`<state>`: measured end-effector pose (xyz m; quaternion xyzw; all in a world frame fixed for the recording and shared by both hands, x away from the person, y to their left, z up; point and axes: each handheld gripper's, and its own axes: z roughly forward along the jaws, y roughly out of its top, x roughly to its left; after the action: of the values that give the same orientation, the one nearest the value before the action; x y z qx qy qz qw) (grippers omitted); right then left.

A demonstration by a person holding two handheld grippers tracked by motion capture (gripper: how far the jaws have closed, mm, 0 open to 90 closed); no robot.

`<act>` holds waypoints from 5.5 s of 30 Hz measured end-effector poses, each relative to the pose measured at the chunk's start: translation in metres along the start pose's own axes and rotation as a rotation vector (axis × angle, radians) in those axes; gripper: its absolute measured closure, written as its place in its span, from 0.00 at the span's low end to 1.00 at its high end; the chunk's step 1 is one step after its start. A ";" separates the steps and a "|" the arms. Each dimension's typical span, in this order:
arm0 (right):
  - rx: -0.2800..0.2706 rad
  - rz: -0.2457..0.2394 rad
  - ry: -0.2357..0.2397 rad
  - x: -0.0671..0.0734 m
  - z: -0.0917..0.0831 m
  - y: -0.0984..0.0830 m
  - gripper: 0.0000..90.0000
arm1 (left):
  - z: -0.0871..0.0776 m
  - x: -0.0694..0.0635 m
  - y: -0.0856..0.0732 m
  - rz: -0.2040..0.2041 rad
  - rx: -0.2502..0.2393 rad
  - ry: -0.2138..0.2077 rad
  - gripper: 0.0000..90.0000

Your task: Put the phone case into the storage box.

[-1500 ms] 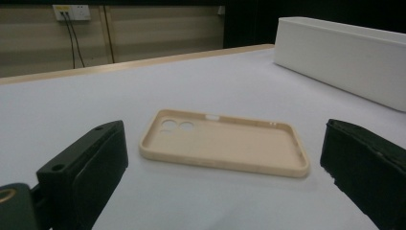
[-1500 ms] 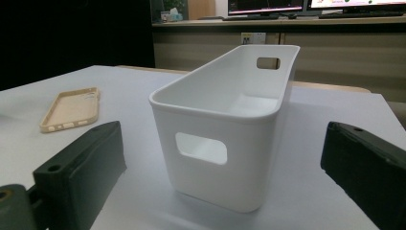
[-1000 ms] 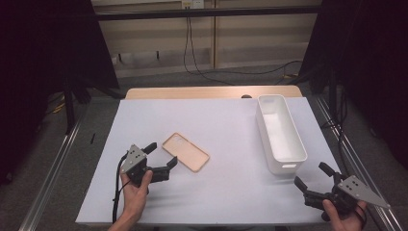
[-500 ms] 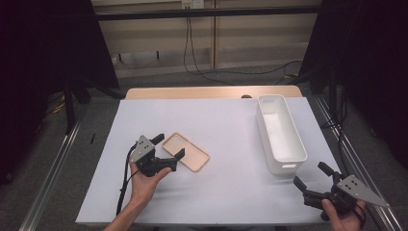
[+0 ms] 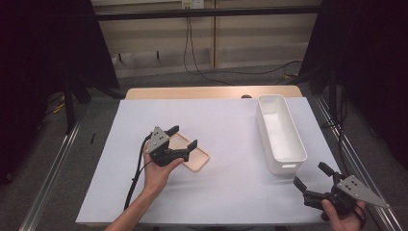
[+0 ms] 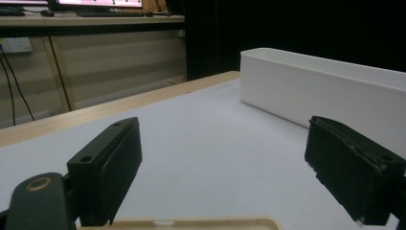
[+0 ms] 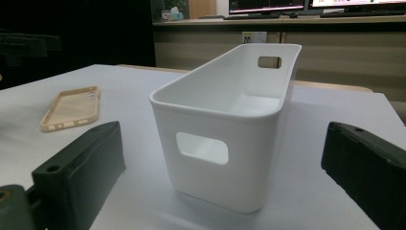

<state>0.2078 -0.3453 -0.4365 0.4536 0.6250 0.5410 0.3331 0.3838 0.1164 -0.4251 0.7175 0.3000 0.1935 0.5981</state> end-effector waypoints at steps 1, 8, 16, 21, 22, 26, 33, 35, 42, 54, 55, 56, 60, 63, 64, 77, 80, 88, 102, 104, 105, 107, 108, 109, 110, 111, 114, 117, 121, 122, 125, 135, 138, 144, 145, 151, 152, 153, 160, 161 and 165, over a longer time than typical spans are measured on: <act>-0.001 -0.002 0.002 0.000 0.000 0.000 0.01 | 0.003 -0.001 0.001 0.007 0.001 0.006 0.15; 0.001 -0.003 0.005 0.001 0.000 0.000 0.01 | 0.020 -0.001 0.005 0.018 0.018 -0.009 0.28; 0.003 -0.005 0.006 0.001 0.001 0.000 0.01 | 0.033 -0.001 0.004 -0.005 0.047 -0.052 0.54; 0.004 -0.002 0.005 0.001 0.001 0.000 0.01 | 0.034 -0.002 0.003 -0.016 0.058 -0.081 0.73; 0.004 -0.002 0.006 0.001 0.001 0.000 0.01 | 0.034 -0.002 0.003 -0.019 0.060 -0.092 0.73; 0.006 -0.007 0.007 0.001 0.001 0.000 0.01 | 0.036 0.001 0.002 -0.030 0.079 -0.123 0.91; 0.006 -0.005 0.006 0.001 0.001 -0.001 0.01 | 0.040 0.000 0.004 -0.037 0.144 -0.155 1.00; 0.006 -0.008 0.006 0.001 0.000 0.000 0.01 | 0.041 0.000 0.006 -0.050 0.168 -0.170 1.00; 0.005 -0.007 0.004 0.001 0.000 0.000 0.01 | 0.046 0.000 0.015 -0.063 0.284 -0.190 1.00; 0.005 -0.009 0.008 0.001 0.000 0.000 0.01 | 0.062 0.000 0.025 -0.060 0.472 -0.214 1.00; 0.005 -0.009 0.008 0.001 0.000 0.000 0.01 | 0.064 0.000 0.025 -0.051 0.489 -0.214 1.00; 0.005 -0.008 0.008 0.001 0.000 0.000 0.01 | 0.066 -0.001 0.026 -0.034 0.520 -0.188 1.00; 0.006 -0.007 0.006 0.001 0.000 -0.001 0.01 | 0.073 0.000 0.025 -0.034 0.591 -0.186 1.00; 0.004 -0.009 0.008 0.001 0.000 0.000 0.01 | 0.077 0.002 0.025 -0.017 0.652 -0.187 1.00; 0.004 -0.009 0.008 0.001 0.000 -0.001 0.01 | 0.079 0.002 0.025 -0.013 0.667 -0.193 1.00; 0.005 -0.008 0.007 0.002 0.000 -0.001 0.01 | 0.097 0.003 0.021 -0.026 0.793 -0.192 1.00; 0.006 -0.012 0.010 0.002 0.000 -0.001 0.01 | 0.103 0.002 0.014 -0.029 0.818 -0.172 1.00; 0.006 -0.013 0.010 0.001 -0.001 -0.001 0.01 | 0.108 -0.004 0.008 -0.030 0.844 -0.168 1.00; 0.004 -0.008 0.009 0.002 -0.001 -0.001 0.01 | 0.107 -0.011 0.007 -0.020 0.854 -0.193 1.00; 0.007 -0.009 0.008 0.001 -0.001 -0.001 0.01 | 0.105 -0.012 0.006 -0.025 0.853 -0.197 1.00; 0.006 -0.010 0.008 0.001 -0.001 -0.001 0.01 | 0.105 -0.012 0.006 -0.022 0.851 -0.198 1.00; 0.006 -0.008 0.008 0.001 -0.002 -0.001 0.01 | 0.103 -0.012 0.006 -0.030 0.851 -0.199 1.00; 0.007 -0.007 0.009 0.001 -0.002 -0.001 0.01 | 0.103 -0.012 0.005 -0.030 0.849 -0.203 1.00; 0.007 -0.009 0.010 0.001 -0.002 -0.001 0.01 | 0.101 -0.012 0.004 -0.042 0.844 -0.205 1.00; 0.007 -0.008 0.009 0.002 -0.002 -0.001 0.01 | 0.100 -0.011 0.004 -0.037 0.845 -0.210 1.00; 0.007 -0.008 0.009 0.002 -0.002 -0.001 0.01 | 0.100 -0.011 0.004 -0.037 0.845 -0.210 1.00; 0.007 -0.008 0.010 0.002 -0.002 -0.001 0.01 | 0.098 -0.012 0.004 -0.028 0.848 -0.207 1.00; 0.007 -0.008 0.009 0.002 -0.002 -0.001 0.01 | 0.095 -0.013 0.003 -0.031 0.847 -0.210 1.00; 0.008 -0.008 0.010 0.002 -0.002 -0.001 0.01 | 0.092 -0.014 0.002 -0.029 0.845 -0.214 1.00; 0.008 -0.008 0.009 0.002 -0.002 -0.001 0.01 | 0.091 -0.014 0.003 -0.018 0.850 -0.214 1.00; 0.008 -0.008 0.009 0.002 -0.002 -0.001 0.01 | 0.090 -0.015 0.002 -0.016 0.851 -0.210 1.00; 0.010 -0.011 0.010 0.002 -0.002 -0.001 0.01 | 0.082 -0.014 0.000 -0.031 0.845 -0.224 1.00; 0.009 -0.009 0.012 0.002 -0.002 -0.001 0.01 | 0.079 -0.014 -0.001 -0.032 0.845 -0.227 1.00; 0.010 -0.009 0.010 0.003 -0.002 -0.001 0.01 | 0.073 -0.013 -0.002 -0.032 0.845 -0.231 1.00; 0.010 -0.009 0.010 0.003 -0.002 -0.001 0.01 | 0.071 -0.013 -0.003 -0.033 0.841 -0.229 1.00; 0.012 -0.009 0.010 0.002 -0.002 -0.001 0.01 | 0.065 -0.011 -0.004 -0.041 0.838 -0.238 1.00; 0.010 -0.008 0.010 0.002 -0.002 -0.001 0.01 | 0.065 -0.011 -0.004 -0.039 0.842 -0.239 1.00; 0.009 -0.010 0.010 0.002 -0.002 -0.001 0.01 | 0.064 -0.011 -0.004 -0.038 0.846 -0.238 1.00; 0.012 -0.011 0.009 0.002 -0.002 -0.001 0.01 | 0.060 -0.011 -0.004 -0.031 0.851 -0.227 1.00; 0.012 -0.009 0.011 0.002 -0.002 -0.001 0.01 | 0.057 -0.011 -0.005 -0.024 0.848 -0.226 1.00; 0.012 -0.007 0.011 0.003 -0.001 -0.001 0.01 | 0.053 -0.010 -0.005 -0.022 0.845 -0.222 1.00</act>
<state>0.2051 -0.3430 -0.4372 0.4504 0.6315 0.5387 0.3289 0.4095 0.0708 -0.4406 0.9124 0.2943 -0.0311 0.2829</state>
